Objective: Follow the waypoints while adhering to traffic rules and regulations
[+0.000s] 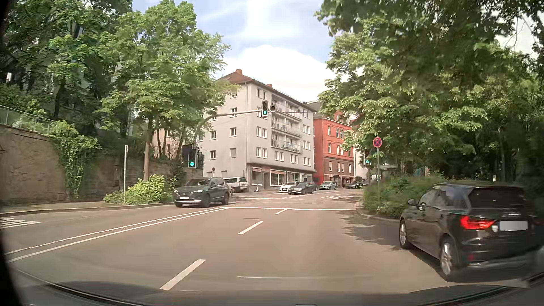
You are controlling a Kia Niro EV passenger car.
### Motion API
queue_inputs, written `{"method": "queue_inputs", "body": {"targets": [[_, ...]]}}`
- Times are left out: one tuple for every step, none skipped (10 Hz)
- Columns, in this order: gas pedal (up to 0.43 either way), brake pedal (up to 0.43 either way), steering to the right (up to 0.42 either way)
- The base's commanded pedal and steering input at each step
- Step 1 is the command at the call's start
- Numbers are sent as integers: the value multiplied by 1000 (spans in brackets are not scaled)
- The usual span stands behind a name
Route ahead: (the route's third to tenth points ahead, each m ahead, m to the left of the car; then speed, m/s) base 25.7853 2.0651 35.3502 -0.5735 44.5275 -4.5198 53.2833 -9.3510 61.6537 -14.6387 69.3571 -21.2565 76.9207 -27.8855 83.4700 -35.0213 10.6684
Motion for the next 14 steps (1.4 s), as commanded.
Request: {"method": "queue_inputs", "body": {"targets": [[130,0,49],[130,0,48],[138,0,49],[138,0,49],[138,0,49],[138,0,49],[138,0,49],[138,0,49],[138,0,50],[138,0,51],[138,0,52],[138,0,52],[138,0,52],[138,0,52]]}}
